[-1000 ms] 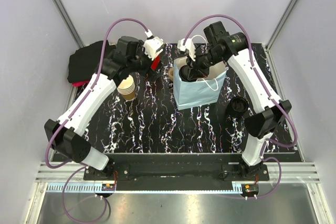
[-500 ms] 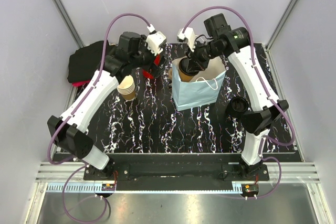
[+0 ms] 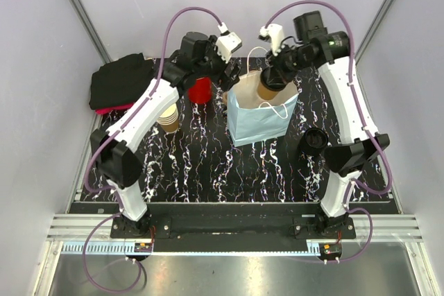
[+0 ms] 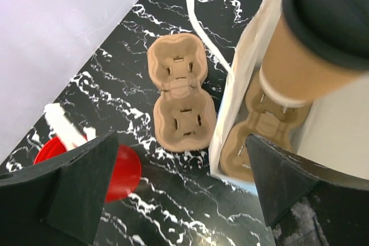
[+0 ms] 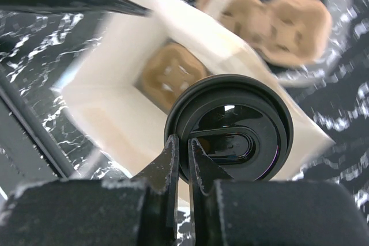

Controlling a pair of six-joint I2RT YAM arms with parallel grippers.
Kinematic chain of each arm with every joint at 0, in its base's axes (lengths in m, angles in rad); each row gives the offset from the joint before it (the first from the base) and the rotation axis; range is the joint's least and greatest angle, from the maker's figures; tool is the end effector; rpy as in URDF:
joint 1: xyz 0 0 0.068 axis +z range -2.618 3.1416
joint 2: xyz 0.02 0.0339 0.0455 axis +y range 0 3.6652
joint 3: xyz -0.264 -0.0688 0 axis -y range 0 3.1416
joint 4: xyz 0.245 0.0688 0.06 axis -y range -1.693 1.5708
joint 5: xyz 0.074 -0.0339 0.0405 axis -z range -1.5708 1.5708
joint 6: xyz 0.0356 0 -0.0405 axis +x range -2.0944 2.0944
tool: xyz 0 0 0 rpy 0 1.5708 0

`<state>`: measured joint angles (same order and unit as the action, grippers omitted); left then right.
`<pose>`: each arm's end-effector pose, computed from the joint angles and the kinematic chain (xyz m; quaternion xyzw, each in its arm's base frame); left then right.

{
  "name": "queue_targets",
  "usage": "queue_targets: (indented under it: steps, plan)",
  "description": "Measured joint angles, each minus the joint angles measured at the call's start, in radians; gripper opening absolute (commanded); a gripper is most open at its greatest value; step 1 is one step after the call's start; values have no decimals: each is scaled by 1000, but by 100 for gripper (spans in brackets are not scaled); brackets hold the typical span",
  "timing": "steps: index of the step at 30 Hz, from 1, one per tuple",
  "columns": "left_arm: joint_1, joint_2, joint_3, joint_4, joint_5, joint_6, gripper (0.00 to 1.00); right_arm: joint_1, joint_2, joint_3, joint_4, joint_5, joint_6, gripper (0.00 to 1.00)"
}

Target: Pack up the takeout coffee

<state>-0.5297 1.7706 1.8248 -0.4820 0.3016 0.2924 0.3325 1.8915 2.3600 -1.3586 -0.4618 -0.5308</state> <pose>0.3502 -0.2173 0.4006 0.4068 0.7298 -0.1888 0.5160 0.3364 0.1329 0.4459 -0.4533 0.8015 0.1825 0.3447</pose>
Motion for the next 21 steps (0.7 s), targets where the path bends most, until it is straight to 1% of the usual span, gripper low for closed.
queue_targets:
  steps: [3,6,8,9,12,13,16,17,19,20,21]
  plan:
    - [-7,34,15,6,8,6,99,-53,-8,-19,2,2,13,0]
    - [-15,52,15,2,19,15,98,-72,-26,-54,0,5,18,0]
    - [-23,56,15,0,29,23,95,-70,-38,-72,0,5,21,0]
    - [-25,56,15,-2,32,26,87,-69,-43,-77,0,5,23,0]
    - [-32,56,15,-2,40,31,71,-65,-53,-89,0,5,27,0]
    - [-34,56,15,-2,42,33,61,-65,-54,-94,0,5,30,0]
    - [-40,58,15,-4,45,46,46,-65,-55,-110,0,5,35,0]
    - [-41,58,15,-6,46,48,38,-65,-55,-114,0,5,36,0]
    - [-41,58,15,-15,47,47,31,-65,-55,-121,0,5,39,0]
    - [-42,58,15,-21,45,47,25,-65,-55,-121,0,5,40,0]
    - [-42,58,15,-26,43,47,22,-65,-55,-121,0,5,42,0]
